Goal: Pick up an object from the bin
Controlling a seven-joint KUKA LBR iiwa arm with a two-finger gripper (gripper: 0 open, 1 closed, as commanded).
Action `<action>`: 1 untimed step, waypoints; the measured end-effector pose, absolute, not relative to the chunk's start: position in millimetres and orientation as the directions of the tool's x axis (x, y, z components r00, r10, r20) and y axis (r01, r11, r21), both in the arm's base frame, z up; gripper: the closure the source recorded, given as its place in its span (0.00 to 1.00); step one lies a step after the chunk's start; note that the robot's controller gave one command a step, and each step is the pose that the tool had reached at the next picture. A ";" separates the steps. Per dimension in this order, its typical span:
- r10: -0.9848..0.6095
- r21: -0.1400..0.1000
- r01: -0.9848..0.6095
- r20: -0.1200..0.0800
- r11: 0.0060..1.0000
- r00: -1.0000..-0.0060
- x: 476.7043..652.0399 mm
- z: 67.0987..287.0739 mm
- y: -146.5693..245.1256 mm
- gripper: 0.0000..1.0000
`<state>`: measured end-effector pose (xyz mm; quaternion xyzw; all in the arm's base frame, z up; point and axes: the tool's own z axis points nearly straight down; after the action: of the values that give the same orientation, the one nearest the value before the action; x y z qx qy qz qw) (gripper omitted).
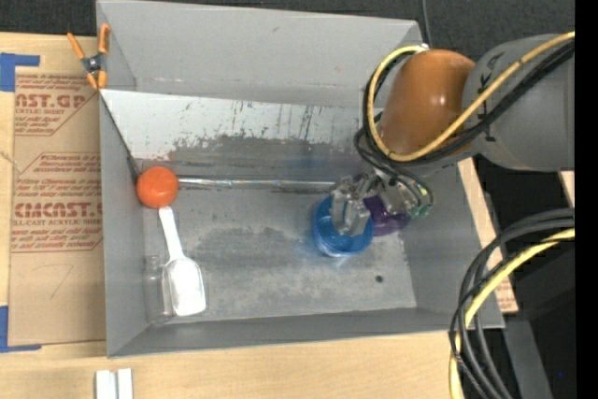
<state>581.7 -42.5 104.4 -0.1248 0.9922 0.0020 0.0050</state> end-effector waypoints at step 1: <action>-0.520 -0.002 -0.520 -0.013 0.854 -0.854 541.5 79.1 -29.4 1.00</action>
Offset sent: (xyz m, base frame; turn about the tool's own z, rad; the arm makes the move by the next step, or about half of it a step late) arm -0.0090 -0.0050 -0.0272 0.0516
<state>541.5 -29.4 79.1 -0.2700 0.9628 0.0010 0.0064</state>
